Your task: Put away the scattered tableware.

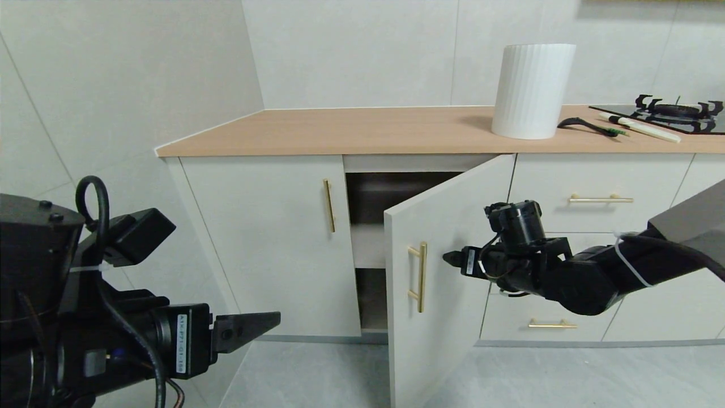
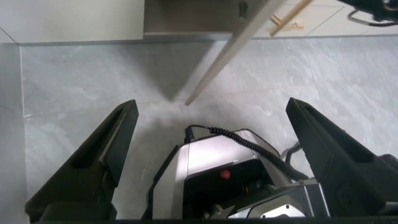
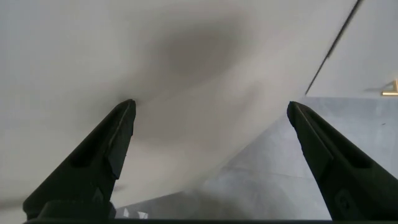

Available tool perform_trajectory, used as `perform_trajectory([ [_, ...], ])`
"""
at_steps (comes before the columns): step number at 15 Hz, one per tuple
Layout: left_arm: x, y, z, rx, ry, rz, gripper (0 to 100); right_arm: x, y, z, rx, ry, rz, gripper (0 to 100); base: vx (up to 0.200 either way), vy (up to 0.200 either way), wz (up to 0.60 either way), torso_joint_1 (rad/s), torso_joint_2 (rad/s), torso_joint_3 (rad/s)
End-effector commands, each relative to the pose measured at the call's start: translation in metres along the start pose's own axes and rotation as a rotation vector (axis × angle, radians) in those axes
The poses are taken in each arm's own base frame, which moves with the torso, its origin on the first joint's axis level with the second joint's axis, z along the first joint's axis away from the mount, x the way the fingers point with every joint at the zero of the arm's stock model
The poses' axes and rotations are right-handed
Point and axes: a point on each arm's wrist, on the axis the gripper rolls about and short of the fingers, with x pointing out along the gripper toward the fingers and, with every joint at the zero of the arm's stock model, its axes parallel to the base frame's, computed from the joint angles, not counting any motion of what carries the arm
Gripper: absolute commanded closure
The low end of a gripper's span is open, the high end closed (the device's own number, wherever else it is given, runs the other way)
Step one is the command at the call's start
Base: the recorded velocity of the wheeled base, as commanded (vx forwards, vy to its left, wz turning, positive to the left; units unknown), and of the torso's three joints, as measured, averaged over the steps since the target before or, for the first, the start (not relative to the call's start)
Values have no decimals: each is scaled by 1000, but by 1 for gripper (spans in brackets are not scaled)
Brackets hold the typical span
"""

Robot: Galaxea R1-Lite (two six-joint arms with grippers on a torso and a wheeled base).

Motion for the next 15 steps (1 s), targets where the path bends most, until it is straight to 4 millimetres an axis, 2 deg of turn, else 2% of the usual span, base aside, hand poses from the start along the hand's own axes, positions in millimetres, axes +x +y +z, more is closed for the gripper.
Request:
perform_trajectory([
  [1,0,0,0,1,3,-1,0,9,0,-5,6,15,-7,0,0,0,0,0,0,0],
  [5,0,0,-1,1,3,1,0,14,1,-4,40,8,-9,0,0,0,0,0,0,0],
  [9,0,0,-1,3,3,1,0,20,3,-2,70,-4,-10,0,200,0,0,-1,-1,6],
  [15,3,1,-4,38,18,7,0,23,7,5,116,-30,0,0,0,0,0,0,0,0],
])
